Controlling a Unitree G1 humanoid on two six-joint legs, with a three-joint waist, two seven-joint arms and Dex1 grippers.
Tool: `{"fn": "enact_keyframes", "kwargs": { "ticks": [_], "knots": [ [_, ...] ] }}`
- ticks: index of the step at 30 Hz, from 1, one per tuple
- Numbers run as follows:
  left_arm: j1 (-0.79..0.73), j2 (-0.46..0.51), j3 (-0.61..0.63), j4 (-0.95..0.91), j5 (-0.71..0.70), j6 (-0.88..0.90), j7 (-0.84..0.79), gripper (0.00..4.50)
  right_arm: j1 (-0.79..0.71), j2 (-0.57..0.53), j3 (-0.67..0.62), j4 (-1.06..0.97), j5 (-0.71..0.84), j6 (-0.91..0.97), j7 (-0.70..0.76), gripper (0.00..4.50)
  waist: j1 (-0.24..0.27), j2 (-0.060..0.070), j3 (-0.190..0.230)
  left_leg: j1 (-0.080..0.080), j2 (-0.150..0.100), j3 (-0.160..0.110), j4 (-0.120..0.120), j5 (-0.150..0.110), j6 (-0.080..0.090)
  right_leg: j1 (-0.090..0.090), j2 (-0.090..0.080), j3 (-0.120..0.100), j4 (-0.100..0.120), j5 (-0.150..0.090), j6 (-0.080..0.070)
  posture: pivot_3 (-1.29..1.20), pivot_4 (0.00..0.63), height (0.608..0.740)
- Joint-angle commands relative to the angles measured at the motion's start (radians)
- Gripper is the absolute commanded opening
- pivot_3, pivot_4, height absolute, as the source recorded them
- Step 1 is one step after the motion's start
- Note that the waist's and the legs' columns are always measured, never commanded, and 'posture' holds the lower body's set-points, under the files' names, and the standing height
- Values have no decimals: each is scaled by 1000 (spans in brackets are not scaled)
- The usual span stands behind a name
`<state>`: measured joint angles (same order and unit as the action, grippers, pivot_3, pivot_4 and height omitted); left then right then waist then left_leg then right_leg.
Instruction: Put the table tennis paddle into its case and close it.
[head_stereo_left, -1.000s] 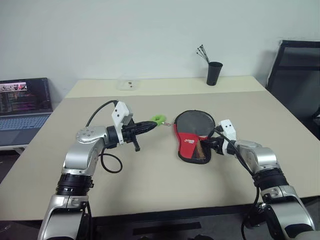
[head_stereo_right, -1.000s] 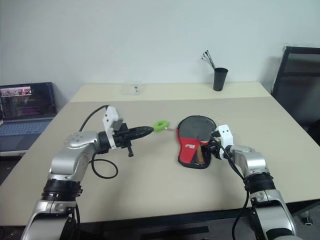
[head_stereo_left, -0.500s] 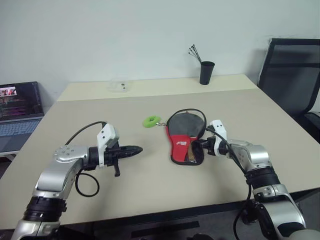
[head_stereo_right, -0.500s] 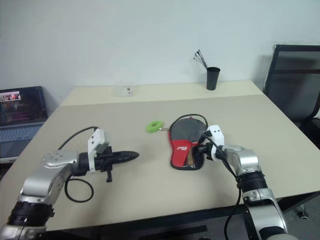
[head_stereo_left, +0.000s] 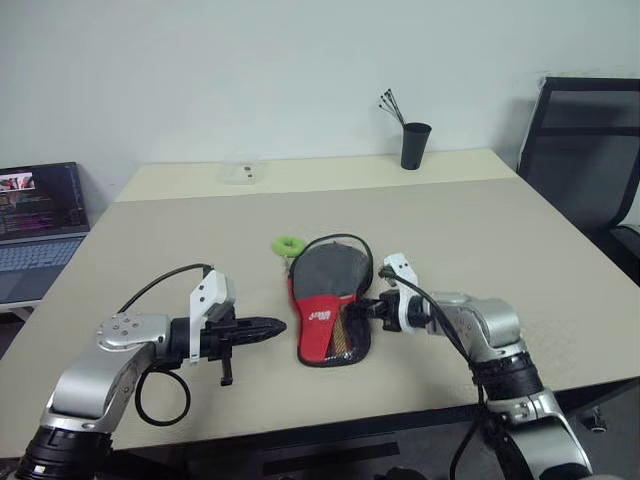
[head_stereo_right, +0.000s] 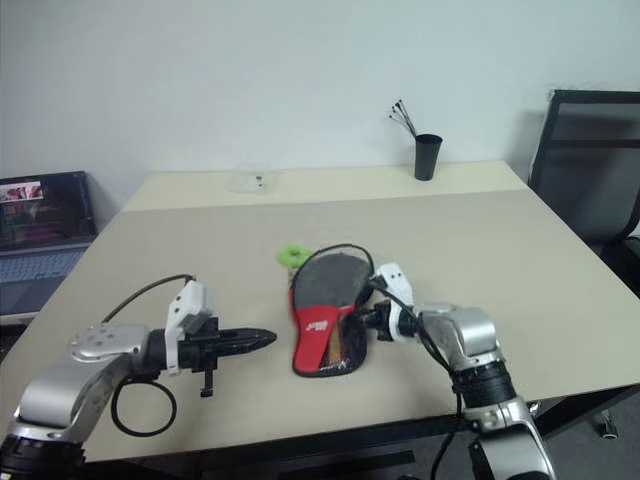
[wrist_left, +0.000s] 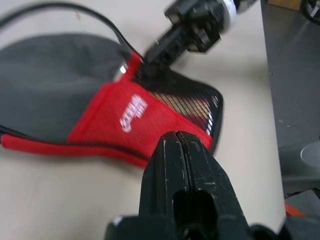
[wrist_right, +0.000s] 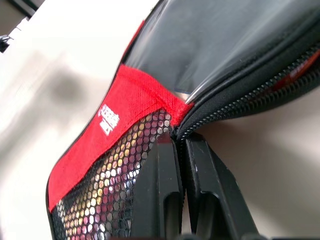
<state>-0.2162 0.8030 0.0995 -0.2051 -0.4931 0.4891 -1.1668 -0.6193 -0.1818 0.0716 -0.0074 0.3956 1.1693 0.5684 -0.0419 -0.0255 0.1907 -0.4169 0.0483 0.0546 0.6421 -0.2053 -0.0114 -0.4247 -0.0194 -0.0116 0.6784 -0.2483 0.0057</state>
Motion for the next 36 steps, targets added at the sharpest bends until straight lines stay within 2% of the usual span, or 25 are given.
{"fn": "enact_keyframes", "kwargs": {
  "ticks": [1, 4, 9, 20, 27, 30, 36],
  "knots": [
    [5, 22, 28, -40, -25, 0, -1, 0, 70, 19, -40, -195, 75, 133, -48, 20, 2, 0, 0, 0, 0, 0, 0, 0, 0, 0, 0, 0, 0, 0, 0, 0, 150, 740],
    [8, 25, 25, -41, -31, 0, -9, 0, 137, 11, -64, -304, 115, 223, -71, 20, 7, 0, 0, 0, 0, 0, 0, 0, -1, 0, 0, 0, -1, 0, 0, 0, 150, 740],
    [13, 35, 13, -43, -37, -3, -31, 0, 169, -20, -97, -365, 149, 290, -84, 20, 8, 0, 0, 0, 0, 0, 0, -1, -1, 0, 0, 0, -1, 0, 0, 0, 150, 740],
    [8, 33, -1, -35, -28, -12, -48, 0, 142, -85, -81, -311, 157, 257, -75, 20, 10, -1, 0, -1, -1, 1, -1, -1, -1, 0, 0, 0, -4, 0, 0, 0, 150, 740],
    [18, 27, 9, -34, -34, -9, -36, 0, 164, -84, -98, -332, 162, 272, -99, 20, 10, -1, 0, -1, -1, 0, -1, -1, -1, 0, 0, 0, -4, 0, 0, 0, 150, 740],
    [20, 23, 24, -29, -43, 5, -17, 0, 185, -96, -108, -379, 171, 282, -105, 722, 11, -1, 0, -1, -1, 0, -1, -1, -1, 0, 0, 0, -5, 0, 0, 0, 150, 740],
    [13, 7, 46, 4, -31, -8, 30, 0, 185, -154, -134, -507, 238, 295, -70, 2634, 11, -1, 0, -1, 0, 0, -2, -1, -1, 0, 0, 0, -5, 0, 0, 0, 150, 740]
  ]
}}
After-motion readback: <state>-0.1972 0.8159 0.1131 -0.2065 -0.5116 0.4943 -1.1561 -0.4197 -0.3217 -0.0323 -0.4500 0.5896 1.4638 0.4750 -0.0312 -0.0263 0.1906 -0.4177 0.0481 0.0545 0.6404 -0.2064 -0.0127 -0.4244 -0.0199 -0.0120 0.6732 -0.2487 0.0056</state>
